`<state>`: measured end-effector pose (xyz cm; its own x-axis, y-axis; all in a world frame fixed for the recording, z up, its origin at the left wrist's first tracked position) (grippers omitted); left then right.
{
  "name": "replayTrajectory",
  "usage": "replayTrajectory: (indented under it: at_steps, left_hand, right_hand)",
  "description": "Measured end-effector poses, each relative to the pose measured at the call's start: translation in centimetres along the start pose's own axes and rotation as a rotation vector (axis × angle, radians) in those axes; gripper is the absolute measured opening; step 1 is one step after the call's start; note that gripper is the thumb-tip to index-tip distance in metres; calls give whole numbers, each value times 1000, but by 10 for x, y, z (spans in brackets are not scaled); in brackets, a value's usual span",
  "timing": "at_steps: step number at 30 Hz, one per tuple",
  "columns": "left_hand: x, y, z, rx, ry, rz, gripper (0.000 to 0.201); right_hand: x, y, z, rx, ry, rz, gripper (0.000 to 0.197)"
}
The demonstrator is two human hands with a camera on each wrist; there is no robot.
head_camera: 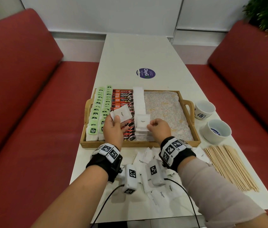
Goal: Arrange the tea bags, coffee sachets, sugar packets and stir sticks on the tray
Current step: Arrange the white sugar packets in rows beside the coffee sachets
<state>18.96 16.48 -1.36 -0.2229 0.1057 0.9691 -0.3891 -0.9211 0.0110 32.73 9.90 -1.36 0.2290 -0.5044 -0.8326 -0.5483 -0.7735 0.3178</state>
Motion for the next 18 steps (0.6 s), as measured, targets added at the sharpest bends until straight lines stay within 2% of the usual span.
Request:
replayTrajectory:
  at_steps: [5,11,18]
  left_hand:
    - [0,1,1,-18,3,-10,19]
    - [1,2,0,-20,-7,-13,18]
    - [2,1,1,-16,18,-43,18]
  right_hand:
    - [0,2,5,-50,99,58,14]
    - [0,5,4,-38,233,86,10]
    - [-3,7,8,-58,325,99,21]
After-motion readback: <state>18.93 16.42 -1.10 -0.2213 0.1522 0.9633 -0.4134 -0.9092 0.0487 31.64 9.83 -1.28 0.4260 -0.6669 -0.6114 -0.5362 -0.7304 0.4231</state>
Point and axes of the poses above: each hand's wrist, its own y-axis away from the middle knuckle, its own z-axis out of the palm, x = y × z, the point moved 1 cm from there along -y, towards the middle knuckle, and after that the axes turned 13 degrees about -x, right-handed, at the moved point
